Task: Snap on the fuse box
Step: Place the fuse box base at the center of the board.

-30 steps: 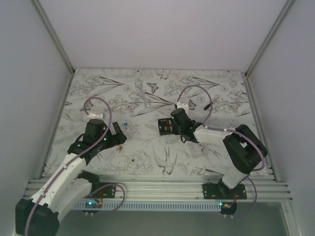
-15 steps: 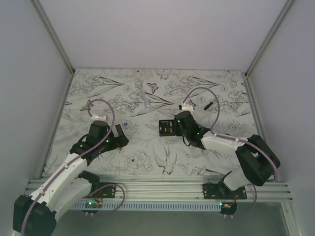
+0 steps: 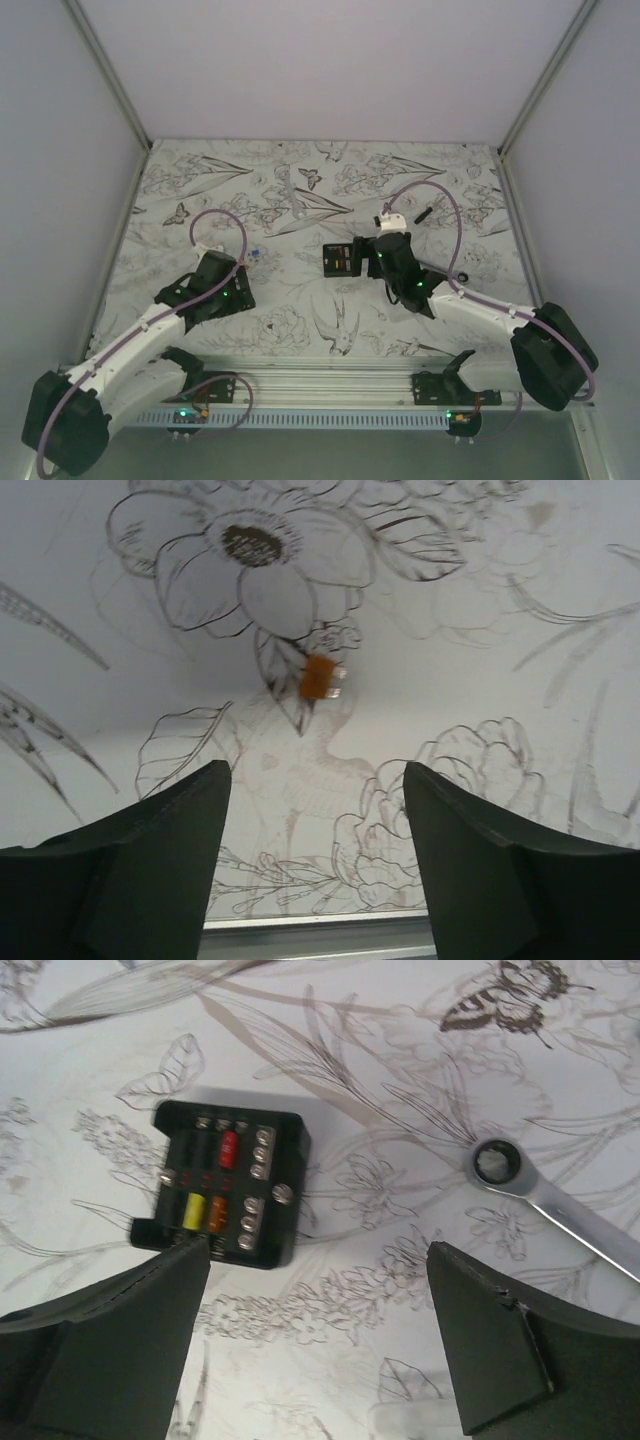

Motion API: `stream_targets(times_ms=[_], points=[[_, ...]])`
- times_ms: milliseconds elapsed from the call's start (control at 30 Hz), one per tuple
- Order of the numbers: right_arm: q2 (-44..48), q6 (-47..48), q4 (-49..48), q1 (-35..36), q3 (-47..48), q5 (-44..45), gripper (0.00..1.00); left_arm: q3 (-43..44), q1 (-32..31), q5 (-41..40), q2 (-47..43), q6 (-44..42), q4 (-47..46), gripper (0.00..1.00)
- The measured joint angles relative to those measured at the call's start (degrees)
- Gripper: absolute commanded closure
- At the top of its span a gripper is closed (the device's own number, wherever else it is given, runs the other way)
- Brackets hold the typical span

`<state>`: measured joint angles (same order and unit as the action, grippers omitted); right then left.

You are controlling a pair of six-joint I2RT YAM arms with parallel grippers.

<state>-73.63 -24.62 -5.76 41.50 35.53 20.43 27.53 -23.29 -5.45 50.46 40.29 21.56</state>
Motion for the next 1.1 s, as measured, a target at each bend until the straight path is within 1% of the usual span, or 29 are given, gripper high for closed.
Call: stream_targets(times_ms=[67, 200, 367, 467, 667, 900, 1100], points=[[0.5, 0.6, -0.7, 0.0, -1.6, 1.1, 0.0, 0.3, -0.8, -2.0, 2.0, 1.2, 1.1, 0.35], [0.8, 1.9, -0.9, 0.0, -3.4, 3.1, 0.0, 1.6, -3.5, -6.1, 6.3, 4.6, 2.0, 0.42], [1.6, 2.6, -1.6, 0.0, -3.6, 5.7, 0.0, 3.5, -7.1, -10.7, 10.6, 10.5, 2.1, 0.46], [1.7, 2.9, -1.9, 0.0, -3.6, 6.5, 0.0, 4.0, -8.5, -12.4, 12.1, 14.0, 2.1, 0.48], [1.7, 3.0, -2.0, 0.0, -3.6, 7.2, 0.0, 3.8, -10.7, -15.5, 12.5, 22.2, 2.0, 0.55], [1.7, 3.0, -2.2, 0.0, -3.6, 7.2, 0.0, 3.6, -11.9, -17.6, 15.2, 29.5, -0.1, 0.55], [1.7, 3.2, -2.2, 0.0, -3.6, 7.2, 0.0, 4.0, -12.3, -19.0, 19.7, 32.6, -1.0, 0.54]])
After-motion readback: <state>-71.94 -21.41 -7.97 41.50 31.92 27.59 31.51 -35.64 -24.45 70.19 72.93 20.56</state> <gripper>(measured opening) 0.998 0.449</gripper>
